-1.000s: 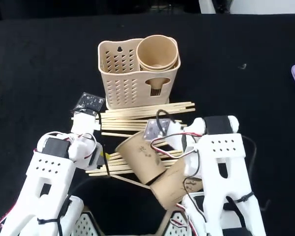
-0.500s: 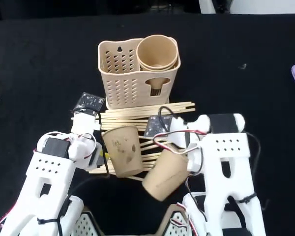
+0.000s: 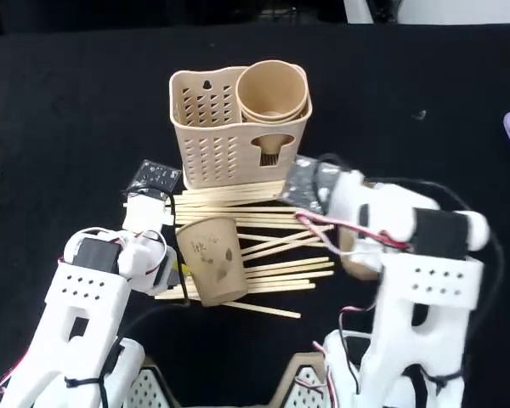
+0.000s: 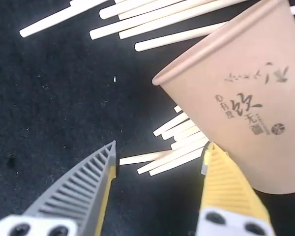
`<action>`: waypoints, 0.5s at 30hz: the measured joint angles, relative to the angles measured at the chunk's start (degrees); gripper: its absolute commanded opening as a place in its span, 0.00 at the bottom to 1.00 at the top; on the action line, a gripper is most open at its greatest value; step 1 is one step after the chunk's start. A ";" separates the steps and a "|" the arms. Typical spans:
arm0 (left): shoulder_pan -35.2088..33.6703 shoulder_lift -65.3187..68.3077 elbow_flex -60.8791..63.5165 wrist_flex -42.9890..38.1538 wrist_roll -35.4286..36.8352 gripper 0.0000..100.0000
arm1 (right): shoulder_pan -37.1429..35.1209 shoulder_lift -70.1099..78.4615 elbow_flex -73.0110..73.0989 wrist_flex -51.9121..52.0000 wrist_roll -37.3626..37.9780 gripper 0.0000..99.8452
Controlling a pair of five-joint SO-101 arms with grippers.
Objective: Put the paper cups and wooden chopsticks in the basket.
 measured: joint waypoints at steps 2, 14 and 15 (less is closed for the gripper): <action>0.00 0.00 0.00 0.00 0.00 0.28 | 4.13 0.00 -0.09 -0.09 1.23 0.01; 0.00 0.00 0.00 0.00 0.00 0.28 | 14.15 0.09 8.35 -10.46 -0.88 0.11; 0.00 0.00 0.00 -0.44 0.00 0.28 | 14.15 0.09 8.35 -9.76 -2.81 0.17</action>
